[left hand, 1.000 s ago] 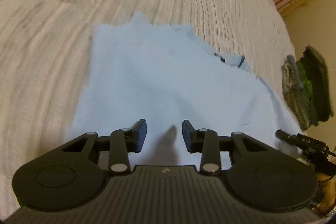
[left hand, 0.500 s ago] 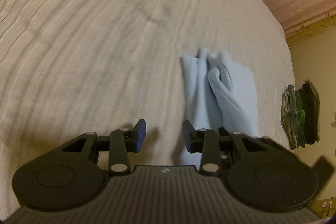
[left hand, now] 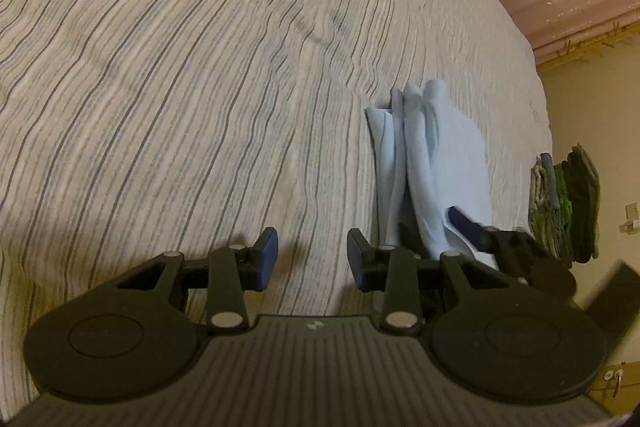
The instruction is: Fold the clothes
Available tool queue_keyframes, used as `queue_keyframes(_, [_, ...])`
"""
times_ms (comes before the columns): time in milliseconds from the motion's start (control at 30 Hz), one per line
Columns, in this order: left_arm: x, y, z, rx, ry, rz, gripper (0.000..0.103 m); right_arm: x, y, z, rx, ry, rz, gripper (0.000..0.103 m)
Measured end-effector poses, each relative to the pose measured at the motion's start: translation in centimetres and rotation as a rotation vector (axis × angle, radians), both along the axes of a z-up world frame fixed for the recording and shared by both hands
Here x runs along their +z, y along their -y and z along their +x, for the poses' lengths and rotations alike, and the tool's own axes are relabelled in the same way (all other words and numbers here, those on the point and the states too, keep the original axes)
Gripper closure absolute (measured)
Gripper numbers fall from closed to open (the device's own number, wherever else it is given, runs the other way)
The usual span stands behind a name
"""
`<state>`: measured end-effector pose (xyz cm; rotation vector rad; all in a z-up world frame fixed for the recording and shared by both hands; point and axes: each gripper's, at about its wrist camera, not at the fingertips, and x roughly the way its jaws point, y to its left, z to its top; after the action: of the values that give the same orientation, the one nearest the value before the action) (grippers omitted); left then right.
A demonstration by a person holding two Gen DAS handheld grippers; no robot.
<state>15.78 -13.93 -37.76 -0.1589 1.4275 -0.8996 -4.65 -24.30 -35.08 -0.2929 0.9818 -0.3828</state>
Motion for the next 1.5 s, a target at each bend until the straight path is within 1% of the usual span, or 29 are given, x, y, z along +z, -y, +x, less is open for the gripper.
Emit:
queue_keyframes(33, [0.2, 0.0, -0.1, 0.000, -0.005, -0.007, 0.072, 1.1, 0.7, -1.1, -0.016, 0.031, 0.044, 0.024])
queue_keyframes(133, [0.8, 0.5, -0.9, 0.004, -0.039, -0.044, 0.072, 3.7, 3.5, -4.8, -0.095, 0.113, 0.175, 0.024])
queue_keyframes(200, [1.0, 1.7, -1.8, 0.003, -0.077, -0.098, 0.072, 5.0, 6.6, -8.3, -0.188, 0.185, 0.292, 0.025])
queue_keyframes(267, [0.9, 3.2, -2.8, -0.003, -0.116, -0.148, 0.069, 5.5, 9.9, -11.5, -0.296, 0.252, 0.416, 0.025])
queue_keyframes(367, [0.1, 5.2, -4.4, 0.019, -0.171, -0.170, 0.068, 5.8, 15.6, -15.9, -0.436, 0.381, 0.640, 0.025])
queue_keyframes(400, [-0.2, 5.7, -4.9, 0.031, -0.186, -0.175, 0.067, 5.5, 17.1, -17.0, -0.492, 0.394, 0.683, 0.025])
queue_keyframes(433, [-0.6, 6.1, -5.2, 0.043, -0.194, -0.171, 0.064, 5.1, 18.4, -17.8, -0.553, 0.384, 0.702, 0.025])
queue_keyframes(467, [-0.9, 6.5, -5.6, 0.059, -0.199, -0.162, 0.062, 4.3, 19.7, -18.5, -0.602, 0.387, 0.742, 0.025])
queue_keyframes(533, [-1.7, 6.7, -6.3, 0.095, -0.213, -0.156, 0.062, 2.5, 22.3, -19.6, -0.682, 0.414, 0.854, 0.025])
queue_keyframes(600, [-2.4, 7.0, -6.6, 0.114, -0.229, -0.190, 0.075, 0.7, 24.7, -20.5, -0.754, 0.450, 0.977, 0.025])
queue_keyframes(633, [-2.6, 7.1, -6.7, 0.117, -0.225, -0.207, 0.089, -0.2, 25.5, -20.7, -0.779, 0.480, 1.052, 0.025])
queue_keyframes(667, [-2.5, 6.9, -6.9, 0.115, -0.199, -0.222, 0.091, -0.9, 26.0, -20.7, -0.794, 0.493, 1.099, 0.036])
queue_keyframes(700, [-2.3, 6.3, -7.1, 0.118, -0.163, -0.235, 0.092, -1.3, 26.2, -20.5, -0.800, 0.492, 1.124, 0.044])
queue_keyframes(733, [-2.0, 5.6, -7.4, 0.122, -0.124, -0.246, 0.094, -1.8, 26.4, -20.3, -0.806, 0.491, 1.150, 0.048])
queue_keyframes(800, [-2.4, 4.3, -7.8, 0.152, -0.084, -0.245, 0.094, -2.6, 26.5, -20.1, -0.785, 0.466, 1.137, 0.048])
queue_keyframes(900, [-3.8, 3.8, -8.7, 0.183, -0.055, -0.212, 0.094, -3.7, 26.1, -18.5, -0.738, 0.410, 1.092, 0.048])
queue_keyframes(933, [-3.8, 3.7, -9.0, 0.192, -0.042, -0.224, 0.094, -3.9, 26.3, -18.1, -0.732, 0.406, 1.089, 0.048])
queue_keyframes(1000, [-3.2, 2.8, -9.7, 0.214, -0.018, -0.280, 0.094, -3.5, 26.3, -17.7, -0.700, 0.413, 1.078, 0.048])
queue_keyframes(1033, [-2.9, 2.4, -10.0, 0.214, -0.002, -0.296, 0.095, -3.3, 26.4, -17.6, -0.680, 0.408, 1.064, 0.048])
queue_keyframes(1067, [-2.8, 2.2, -10.1, 0.198, 0.020, -0.282, 0.095, -3.6, 26.4, -17.2, -0.665, 0.393, 1.054, 0.048])
queue_keyframes(1100, [-3.4, 2.4, -10.2, 0.191, 0.027, -0.253, 0.095, -4.3, 26.4, -16.6, -0.654, 0.372, 1.048, 0.048])
queue_keyframes(1167, [-5.0, 2.5, -10.0, 0.206, 0.004, -0.209, 0.093, -5.4, 26.1, -16.1, -0.654, 0.355, 1.059, 0.047])
queue_keyframes(1233, [-6.0, 2.8, -9.8, 0.231, -0.010, -0.189, 0.091, -5.6, 26.1, -16.5, -0.655, 0.362, 1.084, 0.047])
queue_keyframes(1300, [-5.6, 2.5, -10.1, 0.272, -0.014, -0.191, 0.085, -5.5, 26.4, -17.0, -0.653, 0.373, 1.112, 0.047])
queue_keyframes(1333, [-5.2, 2.2, -10.5, 0.295, -0.016, -0.192, 0.081, -5.4, 26.6, -17.2, -0.652, 0.379, 1.127, 0.046])
queue_keyframes(1367, [-4.6, 1.7, -11.0, 0.322, -0.022, -0.195, 0.075, -5.4, 26.6, -17.6, -0.657, 0.388, 1.144, 0.034])
queue_keyframes(1400, [-3.9, 1.2, -11.5, 0.355, -0.033, -0.202, 0.071, -5.4, 26.7, -18.1, -0.666, 0.401, 1.161, 0.025])
queue_keyframes(1433, [-3.3, 0.6, -12.1, 0.388, -0.046, -0.210, 0.061, -5.4, 26.6, -18.2, -0.669, 0.418, 1.179, 0.019])
queue_keyframes(1500, [-2.5, -1.0, -13.6, 0.444, -0.090, -0.246, 0.056, -5.4, 26.7, -19.1, -0.664, 0.445, 1.248, 0.019])
